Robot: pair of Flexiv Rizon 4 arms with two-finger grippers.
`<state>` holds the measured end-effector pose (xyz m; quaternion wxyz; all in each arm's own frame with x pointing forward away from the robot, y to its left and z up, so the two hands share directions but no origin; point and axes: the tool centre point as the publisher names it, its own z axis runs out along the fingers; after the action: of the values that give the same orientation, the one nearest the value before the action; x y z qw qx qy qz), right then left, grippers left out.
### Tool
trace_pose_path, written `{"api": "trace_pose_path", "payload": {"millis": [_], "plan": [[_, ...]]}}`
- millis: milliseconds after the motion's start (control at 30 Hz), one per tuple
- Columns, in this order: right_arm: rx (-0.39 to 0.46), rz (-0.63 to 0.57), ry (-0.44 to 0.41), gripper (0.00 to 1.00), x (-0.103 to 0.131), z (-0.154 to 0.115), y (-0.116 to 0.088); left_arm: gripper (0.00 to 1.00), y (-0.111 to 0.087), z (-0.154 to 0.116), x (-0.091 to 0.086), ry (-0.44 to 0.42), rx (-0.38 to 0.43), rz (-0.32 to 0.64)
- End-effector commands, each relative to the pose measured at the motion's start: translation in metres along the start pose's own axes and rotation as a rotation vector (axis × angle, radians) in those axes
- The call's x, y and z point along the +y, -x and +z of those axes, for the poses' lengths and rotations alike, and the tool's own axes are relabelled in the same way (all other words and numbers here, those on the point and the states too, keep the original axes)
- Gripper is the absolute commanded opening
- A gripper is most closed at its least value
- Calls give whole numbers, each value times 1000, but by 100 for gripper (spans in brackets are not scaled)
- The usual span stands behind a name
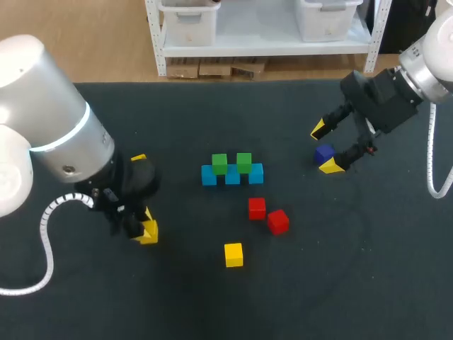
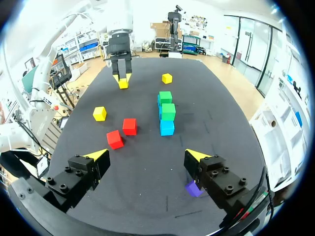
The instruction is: Place the blue cubes, place green cubes on the blue cubes, place the yellow cubes on the green cubes, then place the red cubes on the yellow cubes, and place purple cube on the red cubes.
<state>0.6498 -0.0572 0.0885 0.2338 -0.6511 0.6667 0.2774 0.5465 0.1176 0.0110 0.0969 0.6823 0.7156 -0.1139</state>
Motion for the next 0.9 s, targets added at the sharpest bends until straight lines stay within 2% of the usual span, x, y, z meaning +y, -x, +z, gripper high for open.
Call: {"api": "trace_pose_path", "payload": {"millis": [33,300,467,700,900], "plan": [[-2,-1,1,100,-1,0,0,0,9,-18,10,8,13,23],[-2,-1,1,100,-1,0,0,0,35,-44,37,9,39,48],[-2,-1,1,100,-1,0,0,0,61,-58,60,16,22,47],[-2,-1,1,100,-1,0,0,0,96,-54,88,29,-36,32],[-2,-1,1,100,-1,0,0,0,128,-46,104,37,-49,58]]}}
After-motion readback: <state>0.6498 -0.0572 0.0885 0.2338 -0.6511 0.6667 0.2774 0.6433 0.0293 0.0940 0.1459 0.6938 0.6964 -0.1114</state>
